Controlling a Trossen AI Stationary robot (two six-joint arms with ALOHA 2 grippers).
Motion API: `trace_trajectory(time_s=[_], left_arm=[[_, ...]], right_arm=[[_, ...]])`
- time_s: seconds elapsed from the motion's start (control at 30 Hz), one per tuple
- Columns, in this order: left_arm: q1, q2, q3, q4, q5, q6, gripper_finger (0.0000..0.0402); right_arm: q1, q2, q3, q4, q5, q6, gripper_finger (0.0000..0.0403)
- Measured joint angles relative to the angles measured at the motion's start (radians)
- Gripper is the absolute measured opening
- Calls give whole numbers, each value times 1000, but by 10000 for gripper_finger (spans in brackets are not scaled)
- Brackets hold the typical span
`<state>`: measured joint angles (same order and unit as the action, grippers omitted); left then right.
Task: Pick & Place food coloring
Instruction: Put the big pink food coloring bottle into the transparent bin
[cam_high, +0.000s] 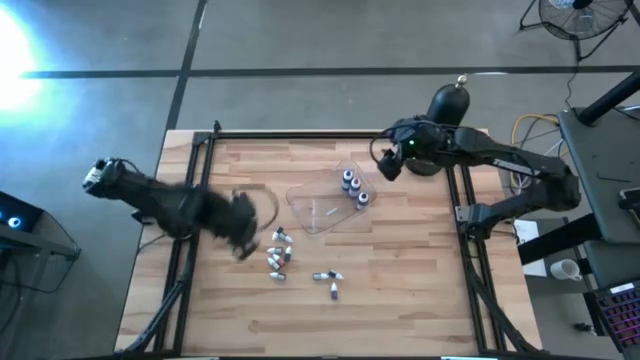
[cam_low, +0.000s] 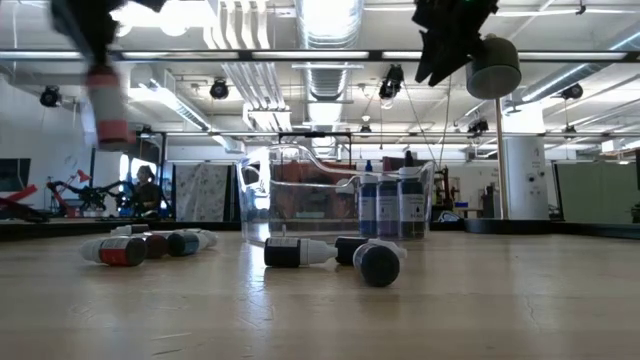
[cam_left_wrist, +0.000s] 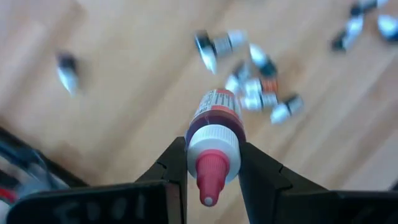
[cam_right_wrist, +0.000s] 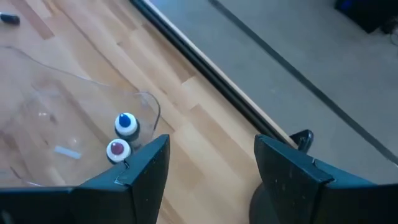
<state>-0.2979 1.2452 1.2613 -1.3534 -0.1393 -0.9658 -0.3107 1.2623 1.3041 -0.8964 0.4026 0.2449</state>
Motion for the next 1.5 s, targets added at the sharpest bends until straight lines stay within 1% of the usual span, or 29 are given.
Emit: trace_trajectory(time_s=[0.1, 0.23, 0.37, 0.47, 0.53, 0.7, 0.93, 1.0, 1.13, 1.3, 1.5], left_arm=[[154, 65, 107, -16, -10, 196, 69], [302, 191, 275, -12, -27, 460, 69], [396, 343, 443, -4, -47, 666, 69], [439, 452, 536, 21, -50, 807, 69], [463, 517, 585, 68, -48, 885, 69], [512, 670, 697, 158, -36, 1007, 69], [545, 836, 804, 158, -35, 1121, 69], [546, 872, 828, 165, -33, 1131, 69], [547, 942, 884, 165, 1, 1135, 68], [548, 1013, 960, 143, 1, 1157, 69], [550, 1072, 1017, 76, -16, 1157, 92]], right_arm=[[0, -21, 0, -36, 20, 23, 228], [0, -33, 0, -98, 27, 42, 228], [0, -33, -3, -148, 43, 44, 228], [0, -40, -8, -147, 44, 40, 228], [0, -44, -12, -147, 44, 31, 228], [0, -57, -33, -146, 45, 24, 228], [0, -95, -97, -146, 44, 39, 228], [0, -111, -117, -145, 44, 43, 228], [0, -146, -161, -141, 43, 65, 228], [0, -194, -213, -135, 43, 94, 228], [0, -230, -258, -110, 43, 104, 228]])
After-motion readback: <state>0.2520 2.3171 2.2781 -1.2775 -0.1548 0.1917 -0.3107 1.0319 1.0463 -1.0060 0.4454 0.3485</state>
